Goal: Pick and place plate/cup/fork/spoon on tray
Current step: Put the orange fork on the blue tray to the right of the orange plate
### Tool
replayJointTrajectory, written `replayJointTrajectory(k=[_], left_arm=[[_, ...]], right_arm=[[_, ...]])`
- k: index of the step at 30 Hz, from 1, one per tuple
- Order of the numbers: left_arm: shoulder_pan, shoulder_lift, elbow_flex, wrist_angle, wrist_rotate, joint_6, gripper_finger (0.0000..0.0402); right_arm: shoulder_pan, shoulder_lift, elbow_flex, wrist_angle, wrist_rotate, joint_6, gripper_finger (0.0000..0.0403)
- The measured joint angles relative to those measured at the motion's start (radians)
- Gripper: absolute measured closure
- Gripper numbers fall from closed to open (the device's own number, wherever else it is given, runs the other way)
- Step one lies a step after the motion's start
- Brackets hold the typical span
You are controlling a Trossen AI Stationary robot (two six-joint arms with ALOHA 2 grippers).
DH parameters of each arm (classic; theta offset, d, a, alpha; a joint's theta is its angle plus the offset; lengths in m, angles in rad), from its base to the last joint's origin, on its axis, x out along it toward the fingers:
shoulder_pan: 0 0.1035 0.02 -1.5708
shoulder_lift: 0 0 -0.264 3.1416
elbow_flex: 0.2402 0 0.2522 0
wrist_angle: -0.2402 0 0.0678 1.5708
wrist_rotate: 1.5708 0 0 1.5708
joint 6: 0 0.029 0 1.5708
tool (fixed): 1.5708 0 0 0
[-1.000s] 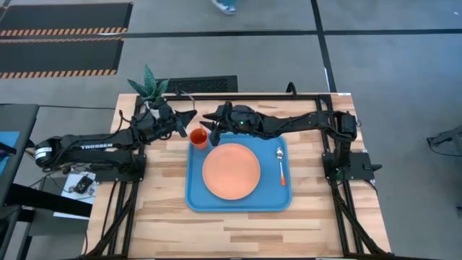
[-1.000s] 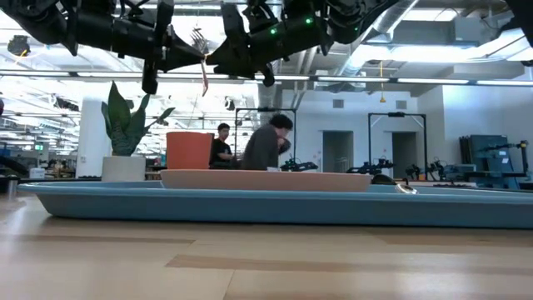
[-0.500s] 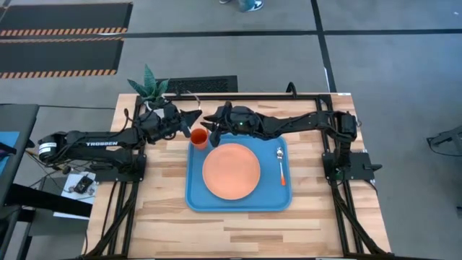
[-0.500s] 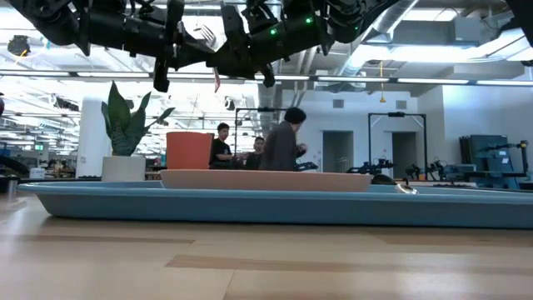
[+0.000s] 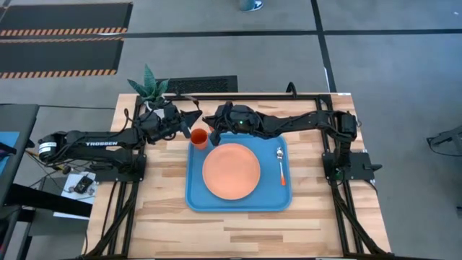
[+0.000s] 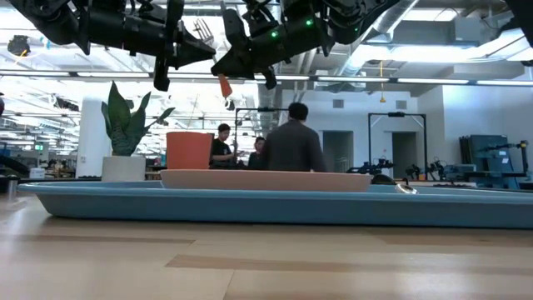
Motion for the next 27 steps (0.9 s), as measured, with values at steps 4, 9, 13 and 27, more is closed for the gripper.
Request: replayJointTrajectory(k=[4,9,13,27], left_arm=[[0.0,0.0,0.0,0.0,0.014,0.028,0.0393],[0.0,-0.001,0.0,-0.011,0.07,0.097,0.0363],[0.0,-0.019,0.001,-0.039,0.085,0.161,0.0328],[-0.015,-0.266,-0.071,-0.221,0.022,0.317,0.0321]], right_arm=[[0.001,0.0,0.0,0.0,-0.001,0.0,0.0392],[0.0,0.0,0.0,0.003,-0.008,-0.001,0.0388],[-0.02,-0.013,-0.001,-0.013,-0.036,-0.004,0.0394],[-0.13,-0.225,-0.232,-0.171,-0.076,0.123,0.04]])
